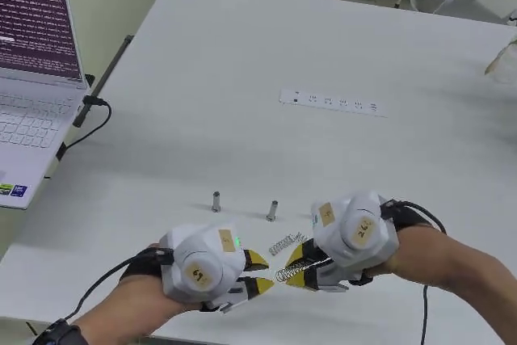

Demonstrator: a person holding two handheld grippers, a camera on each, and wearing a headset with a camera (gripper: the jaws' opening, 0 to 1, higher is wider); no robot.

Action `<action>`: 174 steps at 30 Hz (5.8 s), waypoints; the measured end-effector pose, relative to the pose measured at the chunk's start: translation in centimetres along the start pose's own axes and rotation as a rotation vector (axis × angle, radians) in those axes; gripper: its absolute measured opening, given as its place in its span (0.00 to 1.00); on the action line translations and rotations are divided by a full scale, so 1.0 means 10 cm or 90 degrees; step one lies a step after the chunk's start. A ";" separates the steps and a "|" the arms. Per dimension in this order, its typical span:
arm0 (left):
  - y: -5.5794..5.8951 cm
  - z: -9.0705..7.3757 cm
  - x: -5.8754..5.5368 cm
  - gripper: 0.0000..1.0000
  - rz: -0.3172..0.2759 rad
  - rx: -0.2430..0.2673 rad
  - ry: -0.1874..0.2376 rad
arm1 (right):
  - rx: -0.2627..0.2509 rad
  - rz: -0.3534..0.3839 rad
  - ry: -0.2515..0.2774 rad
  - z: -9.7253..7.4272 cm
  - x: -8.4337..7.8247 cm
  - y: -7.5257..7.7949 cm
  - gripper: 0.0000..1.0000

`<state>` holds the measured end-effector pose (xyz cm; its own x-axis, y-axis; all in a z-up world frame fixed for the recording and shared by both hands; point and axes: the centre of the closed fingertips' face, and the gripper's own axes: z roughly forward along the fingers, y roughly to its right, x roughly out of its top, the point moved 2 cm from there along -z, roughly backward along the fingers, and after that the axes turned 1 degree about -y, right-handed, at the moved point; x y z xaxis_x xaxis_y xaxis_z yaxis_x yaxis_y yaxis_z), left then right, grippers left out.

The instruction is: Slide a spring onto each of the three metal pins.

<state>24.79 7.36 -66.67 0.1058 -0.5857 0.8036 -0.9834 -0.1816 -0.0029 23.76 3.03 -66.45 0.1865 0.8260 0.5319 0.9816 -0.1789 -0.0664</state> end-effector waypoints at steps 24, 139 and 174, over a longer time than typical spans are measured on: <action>-0.39 -0.48 -0.30 0.13 -0.107 0.116 0.030 | -0.005 0.002 -0.056 -0.01 -0.10 0.32 0.09; -0.90 -1.29 -0.84 0.52 -0.244 0.269 0.065 | 0.056 -0.151 -0.230 0.97 0.79 1.64 0.09; -0.89 -1.28 -0.87 0.52 -0.253 0.268 0.066 | 0.070 -0.176 -0.257 1.17 0.78 1.58 0.09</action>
<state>30.77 24.19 -66.05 0.4184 -0.3320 0.8454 -0.7255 -0.6822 0.0911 41.21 12.89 -73.23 -0.1025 0.9794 0.1741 0.9908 0.1160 -0.0692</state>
